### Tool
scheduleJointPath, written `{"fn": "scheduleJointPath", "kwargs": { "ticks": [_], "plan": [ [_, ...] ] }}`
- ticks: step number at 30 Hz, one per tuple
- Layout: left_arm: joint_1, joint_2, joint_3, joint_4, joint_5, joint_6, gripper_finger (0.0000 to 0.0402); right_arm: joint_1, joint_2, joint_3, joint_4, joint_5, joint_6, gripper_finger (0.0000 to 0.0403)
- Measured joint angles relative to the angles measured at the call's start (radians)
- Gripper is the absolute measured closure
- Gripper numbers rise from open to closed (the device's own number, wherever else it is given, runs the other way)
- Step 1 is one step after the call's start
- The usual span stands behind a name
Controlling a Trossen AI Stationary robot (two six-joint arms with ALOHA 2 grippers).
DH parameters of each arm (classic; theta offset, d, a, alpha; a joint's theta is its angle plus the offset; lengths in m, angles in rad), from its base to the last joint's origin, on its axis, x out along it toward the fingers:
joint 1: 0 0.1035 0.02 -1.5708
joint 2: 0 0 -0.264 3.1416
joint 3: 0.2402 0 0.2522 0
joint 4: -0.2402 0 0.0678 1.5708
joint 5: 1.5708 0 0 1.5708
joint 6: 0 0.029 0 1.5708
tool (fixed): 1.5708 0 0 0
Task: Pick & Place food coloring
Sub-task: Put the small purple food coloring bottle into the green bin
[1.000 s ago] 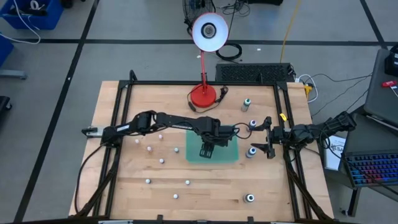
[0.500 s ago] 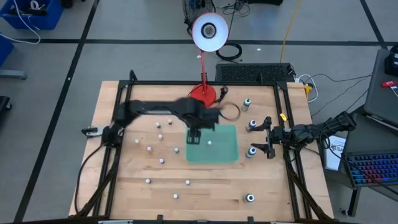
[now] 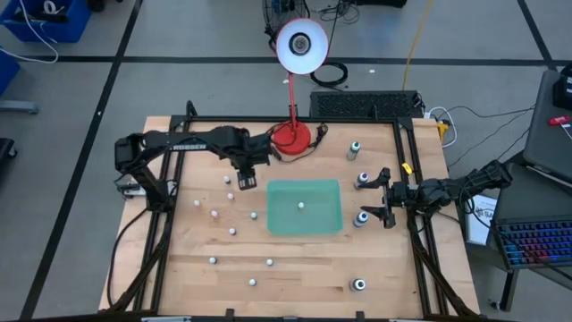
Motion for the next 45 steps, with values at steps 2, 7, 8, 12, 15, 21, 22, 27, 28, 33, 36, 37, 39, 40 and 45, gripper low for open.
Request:
{"fn": "scheduleJointPath", "kwargs": {
  "ticks": [2,7,8,12,15,21,22,27,28,33,36,37,39,40,45],
  "plan": [
    [0.005,-0.004,-0.046,0.039,0.000,0.019,0.0233,0.000,0.000,0.000,0.000,0.000,0.000,0.0089],
    [0.002,-0.004,-0.132,0.119,0.002,0.078,0.0226,0.000,0.000,0.000,0.000,0.000,0.000,0.0089],
    [0.000,-0.004,-0.145,0.129,0.002,0.087,0.0224,0.000,0.000,0.000,0.000,0.000,0.000,0.0090],
    [-0.001,-0.004,-0.179,0.151,0.000,0.096,0.0219,0.000,0.000,0.000,0.000,0.000,0.000,0.0090],
    [-0.001,-0.004,-0.217,0.191,-0.001,0.095,0.0218,0.000,0.000,0.000,0.000,0.000,0.000,0.0089],
    [0.004,-0.004,-0.287,0.311,-0.002,0.106,0.0217,0.000,0.000,0.000,0.000,0.000,0.000,0.0089],
    [0.004,-0.004,-0.295,0.326,-0.002,0.111,0.0217,0.000,0.000,0.000,0.000,0.000,0.000,0.0090],
    [0.003,-0.004,-0.313,0.351,-0.001,0.113,0.0218,0.000,0.000,0.000,0.000,0.000,0.000,0.0090],
    [0.003,-0.004,-0.315,0.350,-0.001,0.112,0.0217,0.000,0.000,0.000,0.000,0.000,0.000,0.0089],
    [0.011,-0.004,-0.337,0.349,-0.001,0.095,0.0218,0.000,0.000,0.000,0.000,0.000,0.000,0.0089],
    [0.022,-0.004,-0.345,0.350,-0.002,0.095,0.0218,0.000,0.000,0.000,0.000,0.000,0.000,0.0090],
    [0.025,-0.004,-0.345,0.353,-0.002,0.094,0.0218,0.000,0.000,0.000,0.000,0.000,0.000,0.0089],
    [0.030,-0.004,-0.345,0.362,-0.001,0.094,0.0218,0.000,0.000,0.000,0.000,0.000,0.000,0.0090],
    [0.033,-0.004,-0.345,0.367,-0.001,0.095,0.0218,0.000,0.000,0.000,0.000,0.000,0.000,0.0089],
    [0.039,-0.004,-0.345,0.378,0.005,0.098,0.0218,0.000,0.000,0.000,0.000,0.000,0.000,0.0090]
  ]
}}
